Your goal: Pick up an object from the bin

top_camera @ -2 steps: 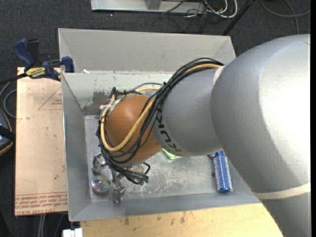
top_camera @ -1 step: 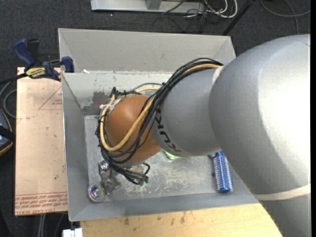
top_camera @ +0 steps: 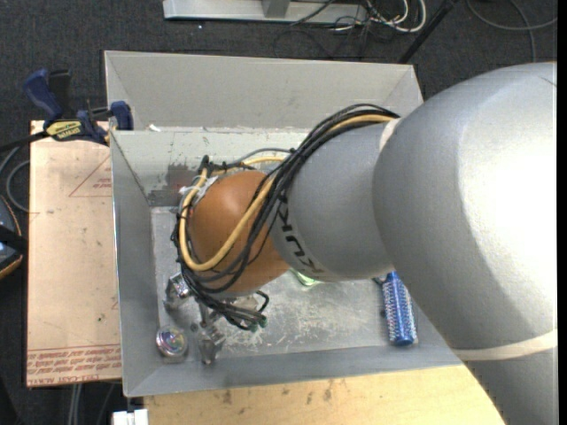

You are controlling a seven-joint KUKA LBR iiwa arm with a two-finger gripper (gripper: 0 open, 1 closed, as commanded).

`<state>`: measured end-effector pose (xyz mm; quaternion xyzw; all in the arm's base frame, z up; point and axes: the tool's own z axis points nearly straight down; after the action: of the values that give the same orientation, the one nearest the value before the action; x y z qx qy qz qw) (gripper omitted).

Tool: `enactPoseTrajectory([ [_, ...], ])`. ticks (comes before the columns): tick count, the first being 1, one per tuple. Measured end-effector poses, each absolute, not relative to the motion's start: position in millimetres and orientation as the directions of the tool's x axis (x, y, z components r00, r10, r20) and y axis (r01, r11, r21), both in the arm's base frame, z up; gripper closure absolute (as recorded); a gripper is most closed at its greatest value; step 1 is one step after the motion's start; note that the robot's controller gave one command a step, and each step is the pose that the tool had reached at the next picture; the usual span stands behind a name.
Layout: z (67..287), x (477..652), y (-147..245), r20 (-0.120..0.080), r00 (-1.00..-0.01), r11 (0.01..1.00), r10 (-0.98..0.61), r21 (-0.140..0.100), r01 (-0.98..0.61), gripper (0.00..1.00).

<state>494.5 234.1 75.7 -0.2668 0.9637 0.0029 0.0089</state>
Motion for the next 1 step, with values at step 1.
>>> enactPoseTrajectory([
  [1,118.0,505.6,159.3,-0.002,-0.569,0.569,-0.823,-0.003,-0.823,0.0],
])
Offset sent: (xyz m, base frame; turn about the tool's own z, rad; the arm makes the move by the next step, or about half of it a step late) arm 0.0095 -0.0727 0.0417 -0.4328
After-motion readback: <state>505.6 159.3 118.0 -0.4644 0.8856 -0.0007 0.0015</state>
